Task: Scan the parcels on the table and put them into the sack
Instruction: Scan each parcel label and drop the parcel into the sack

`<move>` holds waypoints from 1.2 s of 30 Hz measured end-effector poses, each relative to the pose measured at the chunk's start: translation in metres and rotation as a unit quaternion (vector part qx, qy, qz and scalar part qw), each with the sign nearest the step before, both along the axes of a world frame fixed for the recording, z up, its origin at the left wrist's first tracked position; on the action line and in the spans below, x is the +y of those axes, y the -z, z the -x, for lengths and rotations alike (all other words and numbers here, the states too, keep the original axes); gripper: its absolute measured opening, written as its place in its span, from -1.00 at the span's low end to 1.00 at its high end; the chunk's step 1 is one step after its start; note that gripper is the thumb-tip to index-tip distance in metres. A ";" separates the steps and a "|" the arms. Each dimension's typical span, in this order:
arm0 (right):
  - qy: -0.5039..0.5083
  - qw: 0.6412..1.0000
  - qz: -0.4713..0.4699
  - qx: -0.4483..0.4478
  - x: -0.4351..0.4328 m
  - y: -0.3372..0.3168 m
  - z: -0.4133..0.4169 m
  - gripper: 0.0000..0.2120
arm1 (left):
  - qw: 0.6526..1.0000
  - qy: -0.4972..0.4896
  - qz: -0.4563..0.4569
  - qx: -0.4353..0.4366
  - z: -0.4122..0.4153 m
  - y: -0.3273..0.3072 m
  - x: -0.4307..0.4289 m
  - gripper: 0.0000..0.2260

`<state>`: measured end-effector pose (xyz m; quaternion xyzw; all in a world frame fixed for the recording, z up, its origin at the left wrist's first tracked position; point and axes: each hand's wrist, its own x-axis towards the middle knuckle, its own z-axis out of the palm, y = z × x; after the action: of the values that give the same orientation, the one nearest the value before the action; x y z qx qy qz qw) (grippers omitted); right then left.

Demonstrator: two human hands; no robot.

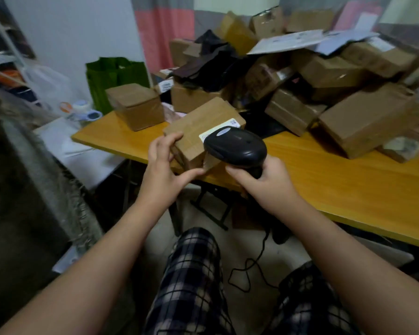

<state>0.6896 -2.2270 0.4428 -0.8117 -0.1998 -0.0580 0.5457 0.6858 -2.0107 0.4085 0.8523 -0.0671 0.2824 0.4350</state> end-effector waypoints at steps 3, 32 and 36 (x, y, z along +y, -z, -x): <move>-0.089 0.996 0.003 0.026 0.054 0.017 0.006 -0.69 | 0.994 -0.095 0.047 -0.008 0.058 0.022 0.043 -0.35; -0.240 0.955 0.099 0.146 0.281 0.185 0.020 -0.74 | 0.814 -0.360 0.029 0.456 0.140 0.209 0.265 -0.36; -0.252 0.954 0.047 0.154 0.273 0.170 0.022 -0.78 | 0.850 -0.355 -0.003 0.390 0.137 0.192 0.249 -0.52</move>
<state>0.6674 -1.9540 0.2733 -0.7588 -0.3139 0.2169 0.5279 0.5489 -1.7616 0.2162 0.8592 0.4147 0.0615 0.2933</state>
